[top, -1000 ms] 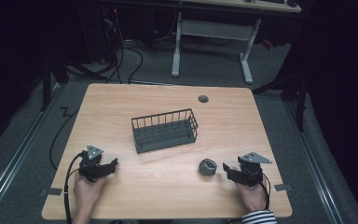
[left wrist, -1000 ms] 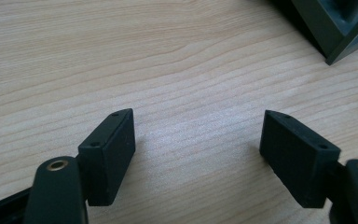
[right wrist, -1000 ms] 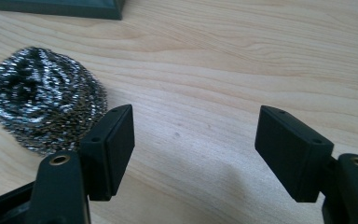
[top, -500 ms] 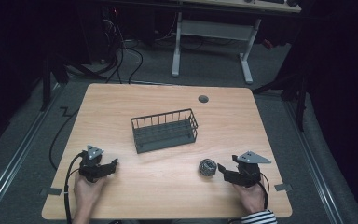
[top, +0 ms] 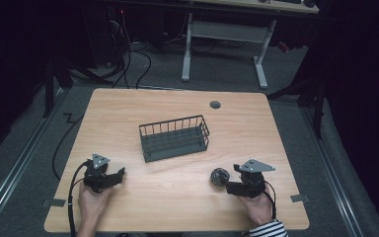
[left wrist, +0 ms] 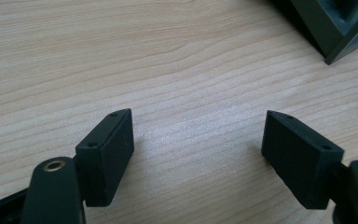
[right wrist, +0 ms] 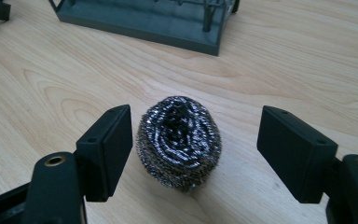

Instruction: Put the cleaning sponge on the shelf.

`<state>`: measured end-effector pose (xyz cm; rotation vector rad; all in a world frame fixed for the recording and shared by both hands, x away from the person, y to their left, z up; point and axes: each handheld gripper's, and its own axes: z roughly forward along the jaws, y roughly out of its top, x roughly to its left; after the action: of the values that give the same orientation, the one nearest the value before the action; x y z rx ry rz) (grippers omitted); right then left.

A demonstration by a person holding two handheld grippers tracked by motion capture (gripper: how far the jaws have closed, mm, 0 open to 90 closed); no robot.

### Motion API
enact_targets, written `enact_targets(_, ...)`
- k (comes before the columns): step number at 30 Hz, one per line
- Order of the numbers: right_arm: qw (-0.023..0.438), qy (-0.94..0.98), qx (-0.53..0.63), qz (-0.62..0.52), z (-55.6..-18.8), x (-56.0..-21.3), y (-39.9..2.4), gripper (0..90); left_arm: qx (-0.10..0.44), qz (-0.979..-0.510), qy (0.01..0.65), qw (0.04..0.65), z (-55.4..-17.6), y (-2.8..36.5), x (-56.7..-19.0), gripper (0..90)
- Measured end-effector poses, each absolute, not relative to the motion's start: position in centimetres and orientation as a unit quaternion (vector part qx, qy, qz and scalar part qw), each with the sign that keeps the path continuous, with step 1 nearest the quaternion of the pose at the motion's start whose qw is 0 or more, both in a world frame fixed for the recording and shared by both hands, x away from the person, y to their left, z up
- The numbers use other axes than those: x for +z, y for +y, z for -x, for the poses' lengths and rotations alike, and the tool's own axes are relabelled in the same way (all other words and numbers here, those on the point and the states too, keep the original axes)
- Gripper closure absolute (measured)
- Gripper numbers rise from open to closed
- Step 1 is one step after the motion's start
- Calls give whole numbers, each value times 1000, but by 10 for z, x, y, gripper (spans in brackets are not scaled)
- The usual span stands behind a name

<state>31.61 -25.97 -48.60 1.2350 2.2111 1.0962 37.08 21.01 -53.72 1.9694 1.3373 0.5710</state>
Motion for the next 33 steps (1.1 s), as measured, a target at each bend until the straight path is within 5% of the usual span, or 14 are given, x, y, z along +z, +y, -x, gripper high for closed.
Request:
enact_targets(19,146,813,350,-441,-332,-519,-242,352,220,-757,514,340,-371,210,-537,254)
enact_targets(33,152,808,359,-441,-329,-512,-248,406,220,-756,514,339,-371,210,-537,254)
